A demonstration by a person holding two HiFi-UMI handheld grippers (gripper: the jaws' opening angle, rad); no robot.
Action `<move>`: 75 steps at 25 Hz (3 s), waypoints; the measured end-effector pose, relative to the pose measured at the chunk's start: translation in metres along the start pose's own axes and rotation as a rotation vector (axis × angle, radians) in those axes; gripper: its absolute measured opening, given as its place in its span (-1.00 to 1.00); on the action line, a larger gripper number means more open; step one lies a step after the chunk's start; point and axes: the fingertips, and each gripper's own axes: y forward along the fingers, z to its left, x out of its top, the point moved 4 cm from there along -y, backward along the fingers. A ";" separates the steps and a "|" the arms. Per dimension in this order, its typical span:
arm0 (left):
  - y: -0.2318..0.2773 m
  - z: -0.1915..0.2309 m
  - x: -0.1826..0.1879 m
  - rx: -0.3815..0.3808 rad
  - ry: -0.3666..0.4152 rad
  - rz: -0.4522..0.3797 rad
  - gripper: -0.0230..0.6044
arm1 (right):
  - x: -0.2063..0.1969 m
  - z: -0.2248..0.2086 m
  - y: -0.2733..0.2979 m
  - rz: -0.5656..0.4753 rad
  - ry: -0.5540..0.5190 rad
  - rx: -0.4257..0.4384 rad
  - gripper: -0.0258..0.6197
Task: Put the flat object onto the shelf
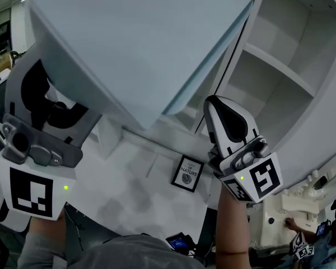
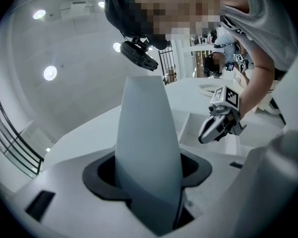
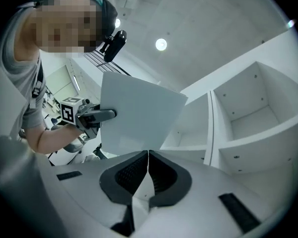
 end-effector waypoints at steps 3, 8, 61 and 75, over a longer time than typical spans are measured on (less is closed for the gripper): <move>0.005 0.004 -0.003 0.002 0.003 0.006 -0.07 | 0.013 -0.002 0.011 -0.017 -0.026 0.020 -0.83; 0.013 0.011 0.000 -0.004 0.008 0.014 -0.07 | 0.030 0.002 0.027 -0.034 -0.084 0.053 -0.83; 0.123 0.022 -0.041 -0.069 0.293 0.136 -0.07 | 0.075 -0.036 0.064 -0.146 -0.233 0.049 -0.83; 0.162 0.011 -0.071 -0.158 0.389 0.180 -0.07 | 0.071 -0.027 0.076 -0.100 -0.250 0.050 -0.83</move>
